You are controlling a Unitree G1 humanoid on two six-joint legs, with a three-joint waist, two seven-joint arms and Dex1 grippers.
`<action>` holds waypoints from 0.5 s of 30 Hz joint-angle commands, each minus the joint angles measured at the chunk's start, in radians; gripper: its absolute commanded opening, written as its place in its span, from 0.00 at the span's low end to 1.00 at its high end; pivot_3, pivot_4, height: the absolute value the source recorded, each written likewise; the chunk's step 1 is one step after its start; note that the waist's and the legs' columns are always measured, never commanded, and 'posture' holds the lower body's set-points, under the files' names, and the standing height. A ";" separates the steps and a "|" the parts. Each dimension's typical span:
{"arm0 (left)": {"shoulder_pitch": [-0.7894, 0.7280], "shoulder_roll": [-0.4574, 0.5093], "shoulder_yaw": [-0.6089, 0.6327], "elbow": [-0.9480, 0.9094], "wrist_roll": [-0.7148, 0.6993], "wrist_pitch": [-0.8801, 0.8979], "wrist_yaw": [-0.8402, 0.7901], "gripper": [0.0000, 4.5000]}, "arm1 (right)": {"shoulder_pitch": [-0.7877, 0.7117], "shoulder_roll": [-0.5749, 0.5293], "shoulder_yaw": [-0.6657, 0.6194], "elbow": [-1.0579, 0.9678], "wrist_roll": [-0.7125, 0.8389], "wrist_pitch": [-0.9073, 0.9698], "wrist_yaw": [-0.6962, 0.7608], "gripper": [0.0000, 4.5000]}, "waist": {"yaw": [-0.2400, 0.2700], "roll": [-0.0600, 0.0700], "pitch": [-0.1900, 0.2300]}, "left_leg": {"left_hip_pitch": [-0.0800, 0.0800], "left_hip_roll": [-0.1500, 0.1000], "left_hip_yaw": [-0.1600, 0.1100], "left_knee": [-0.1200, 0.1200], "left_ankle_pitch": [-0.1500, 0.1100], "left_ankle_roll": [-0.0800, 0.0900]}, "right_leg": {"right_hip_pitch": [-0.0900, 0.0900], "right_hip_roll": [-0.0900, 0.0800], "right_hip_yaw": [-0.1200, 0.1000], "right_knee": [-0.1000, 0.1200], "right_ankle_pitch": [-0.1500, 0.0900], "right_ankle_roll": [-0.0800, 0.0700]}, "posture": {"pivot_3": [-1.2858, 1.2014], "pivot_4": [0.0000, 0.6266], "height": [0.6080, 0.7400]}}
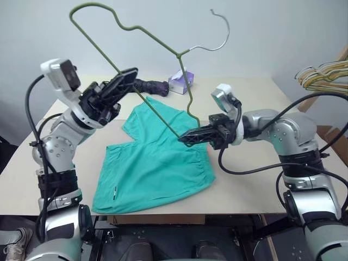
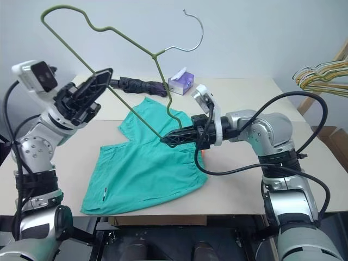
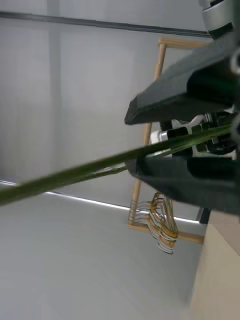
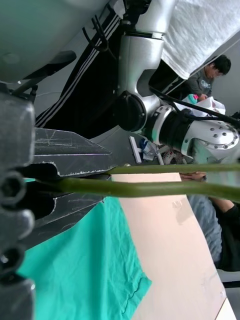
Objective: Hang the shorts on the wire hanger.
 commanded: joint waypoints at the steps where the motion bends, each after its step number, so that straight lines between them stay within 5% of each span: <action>1: 0.000 0.007 -0.015 -0.029 0.021 -0.001 0.034 0.52 | -0.014 0.014 -0.090 -0.022 0.052 0.008 -0.030 0.00 | 0.000 0.000 0.000 | 0.000 0.000 0.000 0.000 0.000 0.000 | 0.000 0.000 0.000 0.000 0.000 0.000 | 0.56 0.00 1.00; 7: 0.048 0.098 -0.120 0.000 0.149 0.038 0.014 0.98 | 0.004 0.050 -0.194 -0.029 0.067 -0.002 -0.169 0.00 | -0.002 0.000 0.000 | 0.000 0.000 0.000 0.000 0.000 0.000 | 0.000 0.000 0.000 0.000 0.000 0.000 | 0.56 0.00 1.00; 15: 0.170 0.258 -0.276 0.007 0.463 -0.086 -0.006 0.99 | 0.249 -0.160 -0.287 -0.111 0.086 0.158 -0.245 0.00 | 0.015 0.000 0.000 | -0.003 0.000 0.000 0.000 0.000 0.000 | -0.003 -0.001 -0.001 -0.002 0.000 0.000 | 0.56 0.00 1.00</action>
